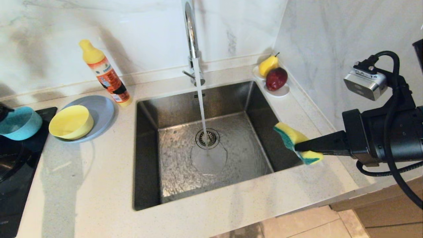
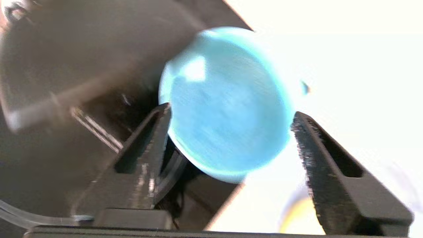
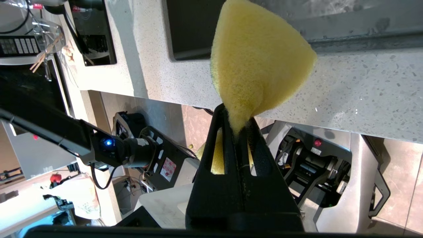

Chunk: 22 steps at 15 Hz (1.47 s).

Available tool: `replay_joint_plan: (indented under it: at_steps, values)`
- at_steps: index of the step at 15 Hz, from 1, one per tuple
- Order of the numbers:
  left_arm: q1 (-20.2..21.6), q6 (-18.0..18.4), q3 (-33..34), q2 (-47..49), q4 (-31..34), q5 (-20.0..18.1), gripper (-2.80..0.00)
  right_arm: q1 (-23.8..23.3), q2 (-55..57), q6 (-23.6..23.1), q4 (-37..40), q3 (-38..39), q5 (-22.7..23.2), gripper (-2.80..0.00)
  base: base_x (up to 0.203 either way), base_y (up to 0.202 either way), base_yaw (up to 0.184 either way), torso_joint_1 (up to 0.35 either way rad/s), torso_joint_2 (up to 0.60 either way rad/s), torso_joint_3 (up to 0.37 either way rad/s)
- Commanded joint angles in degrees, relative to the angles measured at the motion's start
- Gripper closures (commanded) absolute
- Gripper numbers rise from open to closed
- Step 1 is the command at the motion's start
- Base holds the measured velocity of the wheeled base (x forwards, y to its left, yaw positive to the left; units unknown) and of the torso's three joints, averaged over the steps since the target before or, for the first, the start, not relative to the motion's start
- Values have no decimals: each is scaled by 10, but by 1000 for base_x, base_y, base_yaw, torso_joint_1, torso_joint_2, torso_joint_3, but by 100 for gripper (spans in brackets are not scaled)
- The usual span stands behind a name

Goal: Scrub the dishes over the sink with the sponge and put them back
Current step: Place the bowl on the table, then wash the bowl

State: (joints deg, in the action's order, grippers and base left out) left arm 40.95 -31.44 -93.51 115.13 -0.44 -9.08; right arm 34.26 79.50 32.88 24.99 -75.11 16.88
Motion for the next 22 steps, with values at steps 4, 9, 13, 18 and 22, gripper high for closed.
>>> replay_joint_plan:
  at_steps: [4,9,13,18,22]
  values:
    - [-39,10,-1,-74,143,-36,-280,-2,-9,1,1,0,1,0,0,0,0,0,0,0]
    - [-61,11,-15,-122,240,-120,-280,-3,-20,1,1,9,1,0,0,0,0,0,0,0]
    - [-80,13,-24,-133,262,-125,-280,-4,-21,1,1,18,1,0,0,0,0,0,0,0]
    - [-84,95,-42,-135,352,-122,0,-8,-22,1,1,32,2,0,0,0,0,0,0,0]
    - [-84,105,-121,-113,434,-110,0,-9,-22,1,1,36,2,0,0,0,0,0,0,0]
